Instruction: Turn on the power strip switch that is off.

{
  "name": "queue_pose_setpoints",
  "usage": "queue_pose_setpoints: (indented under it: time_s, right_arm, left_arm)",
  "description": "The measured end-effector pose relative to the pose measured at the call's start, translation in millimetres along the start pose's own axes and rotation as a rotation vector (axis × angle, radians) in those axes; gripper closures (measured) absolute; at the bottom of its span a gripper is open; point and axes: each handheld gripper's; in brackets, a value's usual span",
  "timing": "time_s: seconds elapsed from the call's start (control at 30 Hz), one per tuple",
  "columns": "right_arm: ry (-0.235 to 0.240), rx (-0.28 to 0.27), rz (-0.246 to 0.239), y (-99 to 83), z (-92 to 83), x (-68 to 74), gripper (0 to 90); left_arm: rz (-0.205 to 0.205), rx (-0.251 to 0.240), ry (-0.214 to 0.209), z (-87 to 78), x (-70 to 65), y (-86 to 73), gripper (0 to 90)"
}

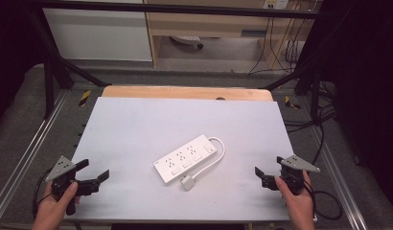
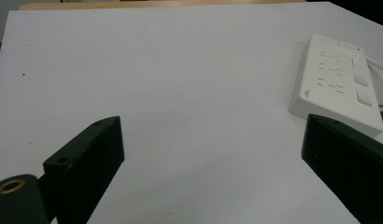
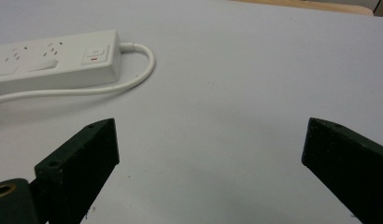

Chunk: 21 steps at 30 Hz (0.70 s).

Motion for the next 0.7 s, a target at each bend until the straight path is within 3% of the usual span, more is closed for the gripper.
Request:
queue_pose_setpoints:
  time_s: [0.7]
  right_arm:
    - [0.038, -0.034, 0.003, 11.1, -1.8, 11.2, 3.0]
  left_arm:
    - [0.009, 0.018, -0.013, 1.8, -0.7, -1.1, 6.1]
Point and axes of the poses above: each handheld gripper's, and its own axes: z roughly forward along the jaws, y roughly out of its top, x roughly to its left, and after that the axes turned 1 degree about y, right-handed
